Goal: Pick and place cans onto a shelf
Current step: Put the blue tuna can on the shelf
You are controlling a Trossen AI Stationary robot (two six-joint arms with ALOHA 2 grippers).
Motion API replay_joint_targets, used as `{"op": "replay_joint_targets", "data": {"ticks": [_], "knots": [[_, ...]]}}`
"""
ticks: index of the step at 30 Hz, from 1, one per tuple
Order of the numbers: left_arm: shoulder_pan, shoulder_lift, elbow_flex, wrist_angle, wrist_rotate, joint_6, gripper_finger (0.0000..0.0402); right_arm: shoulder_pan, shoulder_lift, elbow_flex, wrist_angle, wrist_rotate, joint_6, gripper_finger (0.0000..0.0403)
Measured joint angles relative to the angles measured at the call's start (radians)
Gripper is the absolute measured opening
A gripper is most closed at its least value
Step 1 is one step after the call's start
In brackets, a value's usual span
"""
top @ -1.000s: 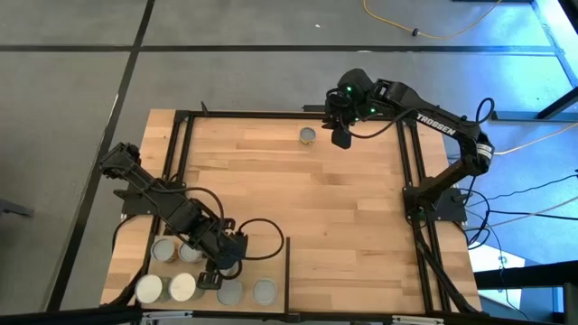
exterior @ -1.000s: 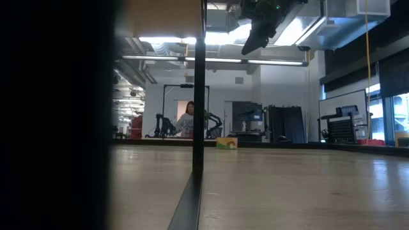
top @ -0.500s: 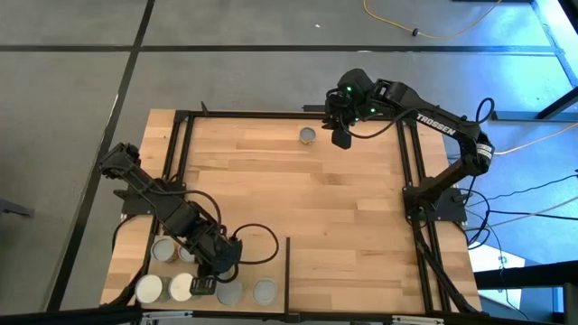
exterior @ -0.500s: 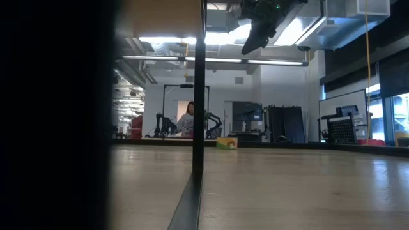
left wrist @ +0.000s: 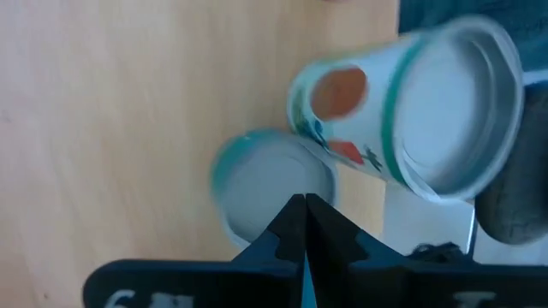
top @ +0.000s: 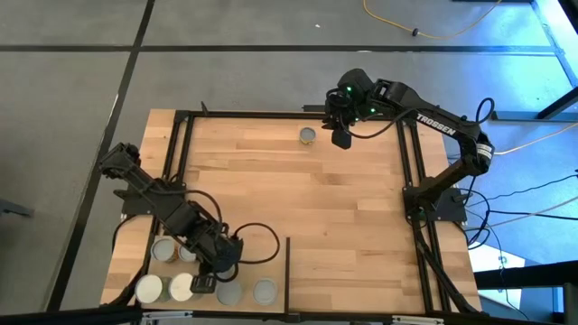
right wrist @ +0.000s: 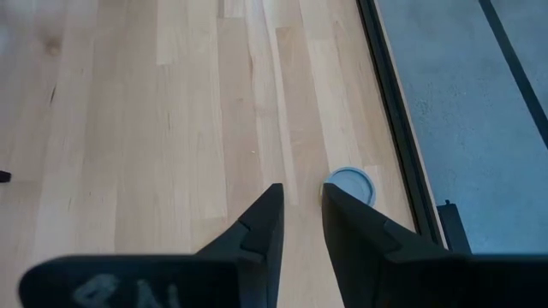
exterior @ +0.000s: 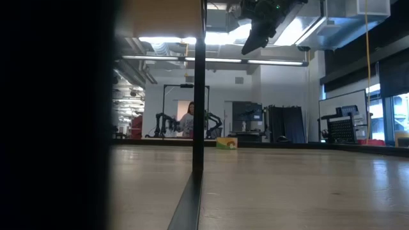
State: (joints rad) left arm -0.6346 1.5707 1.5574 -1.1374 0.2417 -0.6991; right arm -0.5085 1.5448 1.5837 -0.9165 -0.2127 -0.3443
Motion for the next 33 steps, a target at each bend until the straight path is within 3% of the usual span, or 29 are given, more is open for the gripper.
{"op": "replay_joint_targets", "data": {"ticks": [16, 33], "knots": [[0.005, -0.003, -0.145, 0.064, 0.068, -0.029, 0.0, 0.0, 0.0, 0.0, 0.0, -0.001, 0.0, 0.0085], [0.083, -0.003, -0.144, 0.053, -0.044, 0.104, 0.0, 0.0, 0.0, 0.0, 0.0, -0.001, 0.002, 0.0085]]}}
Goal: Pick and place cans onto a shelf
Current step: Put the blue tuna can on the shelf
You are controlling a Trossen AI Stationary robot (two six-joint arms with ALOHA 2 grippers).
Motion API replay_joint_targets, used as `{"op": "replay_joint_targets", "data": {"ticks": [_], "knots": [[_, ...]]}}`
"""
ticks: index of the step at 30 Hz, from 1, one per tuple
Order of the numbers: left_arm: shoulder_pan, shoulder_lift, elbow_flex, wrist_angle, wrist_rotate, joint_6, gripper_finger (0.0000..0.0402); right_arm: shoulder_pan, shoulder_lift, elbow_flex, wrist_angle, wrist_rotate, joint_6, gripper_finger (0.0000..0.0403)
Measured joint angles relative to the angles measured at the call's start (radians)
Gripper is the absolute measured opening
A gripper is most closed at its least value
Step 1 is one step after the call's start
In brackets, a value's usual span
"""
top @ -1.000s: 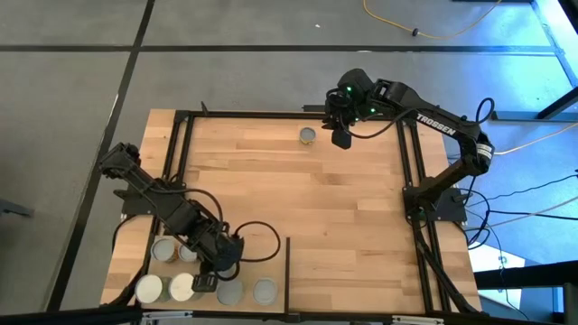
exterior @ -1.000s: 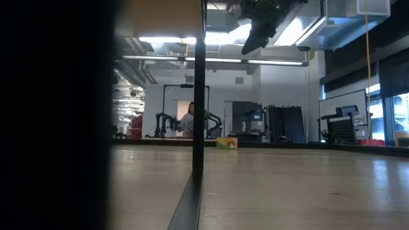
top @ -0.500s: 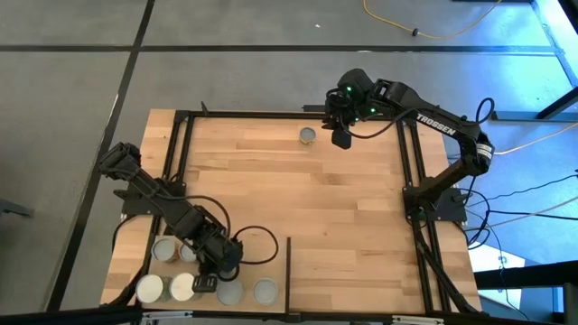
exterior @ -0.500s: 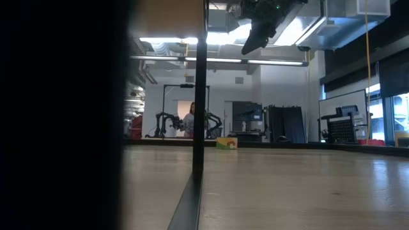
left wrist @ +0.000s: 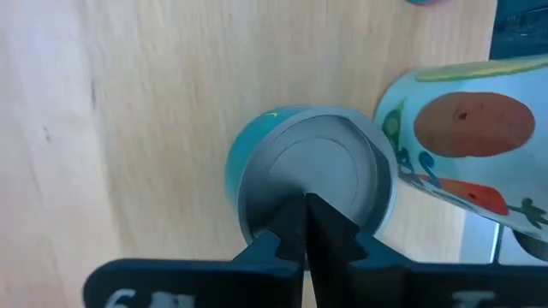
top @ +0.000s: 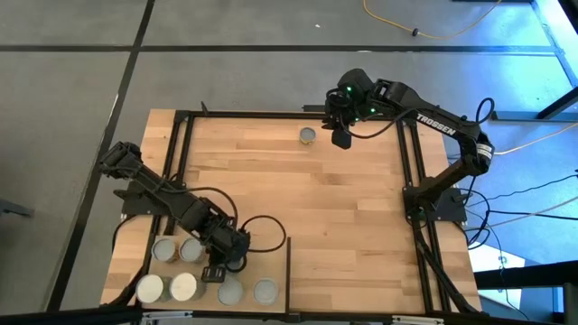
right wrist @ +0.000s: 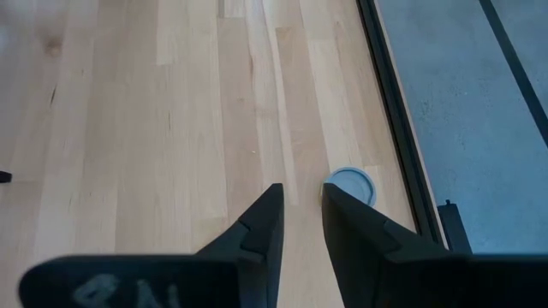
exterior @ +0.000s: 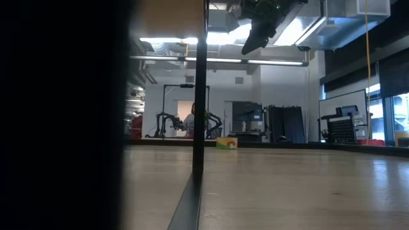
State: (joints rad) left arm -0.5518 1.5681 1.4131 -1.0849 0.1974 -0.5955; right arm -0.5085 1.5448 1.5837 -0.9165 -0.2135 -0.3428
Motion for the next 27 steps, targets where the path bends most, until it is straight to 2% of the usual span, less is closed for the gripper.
{"op": "replay_joint_targets", "data": {"ticks": [17, 22, 27], "knots": [[0.024, 0.001, 0.006, -0.055, -0.053, 0.024, 0.0, 0.0, 0.0, 0.0, 0.0, 0.0, 0.001, 0.0085], [0.024, 0.007, 0.075, -0.157, -0.127, 0.024, 0.0, 0.0, 0.0, 0.0, 0.0, 0.0, 0.001, 0.0085], [0.024, 0.006, 0.146, -0.221, -0.11, 0.007, 0.0, 0.0, 0.0, 0.0, 0.0, 0.0, 0.001, 0.0085]]}}
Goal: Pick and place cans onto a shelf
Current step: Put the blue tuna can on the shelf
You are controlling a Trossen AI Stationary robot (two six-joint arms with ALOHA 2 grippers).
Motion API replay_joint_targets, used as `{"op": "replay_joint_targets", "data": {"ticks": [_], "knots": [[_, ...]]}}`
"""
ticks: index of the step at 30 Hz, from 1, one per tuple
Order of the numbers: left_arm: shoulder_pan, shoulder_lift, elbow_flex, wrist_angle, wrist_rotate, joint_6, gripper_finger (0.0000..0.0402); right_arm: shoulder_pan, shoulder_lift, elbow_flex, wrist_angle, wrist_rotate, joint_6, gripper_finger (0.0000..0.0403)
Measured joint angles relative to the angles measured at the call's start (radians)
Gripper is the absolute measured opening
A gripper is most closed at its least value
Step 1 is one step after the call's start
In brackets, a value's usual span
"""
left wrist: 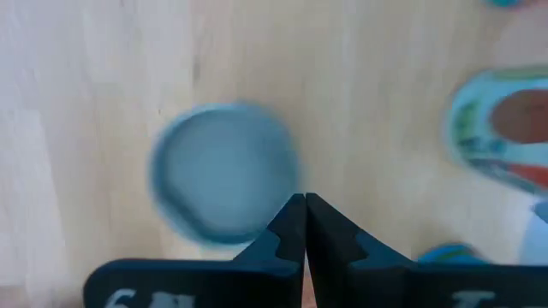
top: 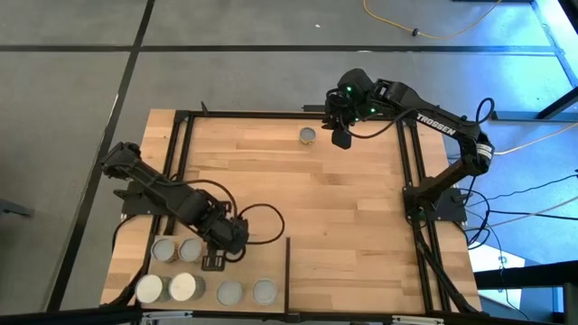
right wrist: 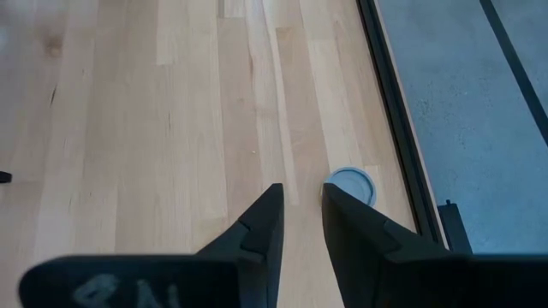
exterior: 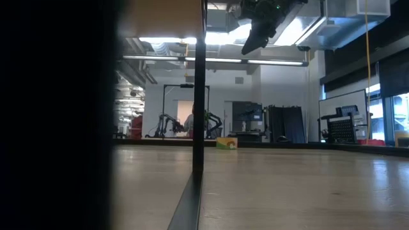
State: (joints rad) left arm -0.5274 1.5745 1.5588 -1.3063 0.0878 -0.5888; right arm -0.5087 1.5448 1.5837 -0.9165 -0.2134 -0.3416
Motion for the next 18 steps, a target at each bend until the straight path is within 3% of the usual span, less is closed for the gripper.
{"op": "replay_joint_targets", "data": {"ticks": [12, 18], "knots": [[-0.001, -0.001, 0.039, -0.029, -0.028, -0.008, 0.0, 0.0, 0.0, 0.0, 0.0, 0.0, -0.001, 0.0085], [0.007, -0.002, 0.039, -0.081, -0.145, -0.053, 0.0, 0.0, 0.0, 0.0, 0.0, 0.0, 0.011, 0.0085]]}}
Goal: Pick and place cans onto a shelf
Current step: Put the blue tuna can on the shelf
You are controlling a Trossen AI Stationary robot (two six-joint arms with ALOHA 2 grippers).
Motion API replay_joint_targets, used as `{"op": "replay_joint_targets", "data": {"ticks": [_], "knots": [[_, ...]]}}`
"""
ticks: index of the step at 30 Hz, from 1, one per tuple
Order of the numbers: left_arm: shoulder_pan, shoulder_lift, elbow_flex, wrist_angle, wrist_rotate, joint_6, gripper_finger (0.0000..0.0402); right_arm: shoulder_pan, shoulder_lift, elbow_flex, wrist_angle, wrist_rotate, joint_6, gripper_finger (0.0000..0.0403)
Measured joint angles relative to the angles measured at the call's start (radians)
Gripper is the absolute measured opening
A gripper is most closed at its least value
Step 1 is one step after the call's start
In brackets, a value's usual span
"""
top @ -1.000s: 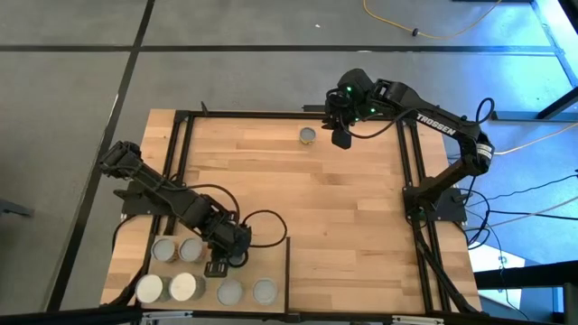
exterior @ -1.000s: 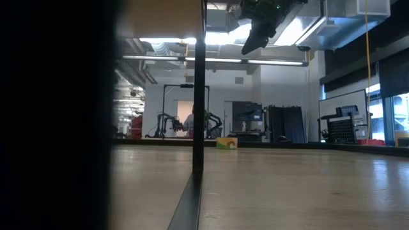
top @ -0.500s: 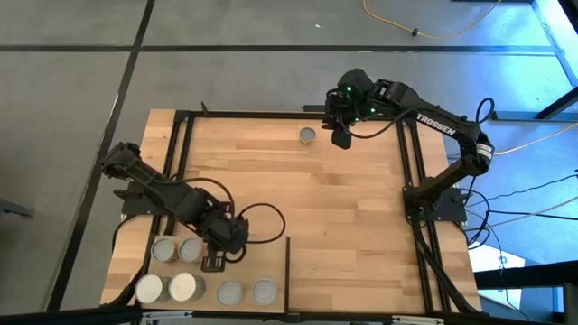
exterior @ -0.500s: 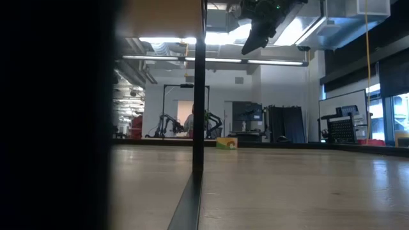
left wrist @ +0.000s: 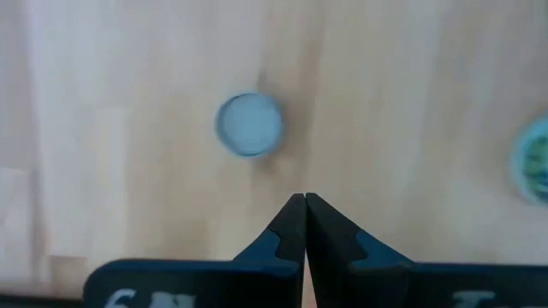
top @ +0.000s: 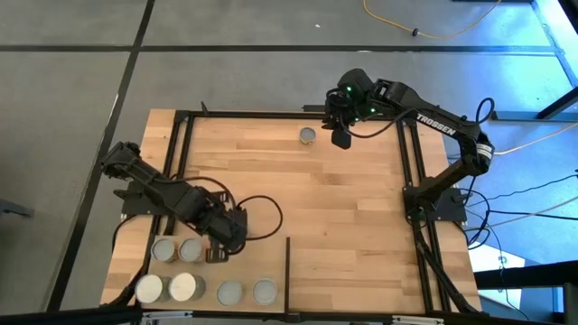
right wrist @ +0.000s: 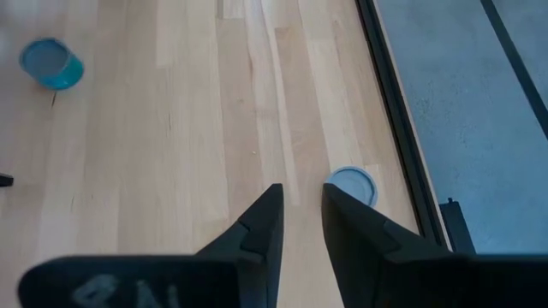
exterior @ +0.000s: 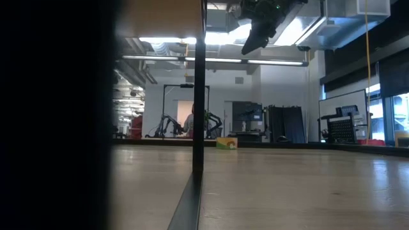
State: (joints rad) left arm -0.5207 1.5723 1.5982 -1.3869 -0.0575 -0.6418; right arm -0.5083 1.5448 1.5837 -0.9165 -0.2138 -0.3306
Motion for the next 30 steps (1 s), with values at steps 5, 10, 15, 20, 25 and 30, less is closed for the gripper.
{"op": "replay_joint_targets", "data": {"ticks": [5, 10, 15, 20, 25, 30], "knots": [[0.033, 0.0, 0.0, -0.038, -0.052, -0.001, 0.0, 0.0, 0.0, 0.0, 0.0, 0.0, 0.009, 0.0085], [0.102, -0.001, 0.0, -0.074, -0.047, -0.003, 0.0013, 0.0, 0.0, 0.0, 0.0, 0.0, 0.009, 0.0085], [0.199, -0.002, -0.019, -0.119, -0.006, -0.002, 0.0036, 0.0, 0.0, 0.0, 0.0, 0.001, 0.008, 0.0085], [0.253, -0.003, -0.021, -0.16, -0.011, 0.005, 0.0039, 0.0, 0.0, 0.0, 0.0, 0.0, 0.013, 0.0085], [0.262, -0.003, -0.021, -0.161, -0.055, 0.05, 0.0039, 0.0, 0.0, 0.0, 0.0, -0.092, 0.014, 0.0085], [0.257, -0.013, -0.021, -0.172, -0.109, 0.06, 0.0038, 0.001, 0.0, 0.0, 0.0, -0.211, 0.014, 0.0085]]}}
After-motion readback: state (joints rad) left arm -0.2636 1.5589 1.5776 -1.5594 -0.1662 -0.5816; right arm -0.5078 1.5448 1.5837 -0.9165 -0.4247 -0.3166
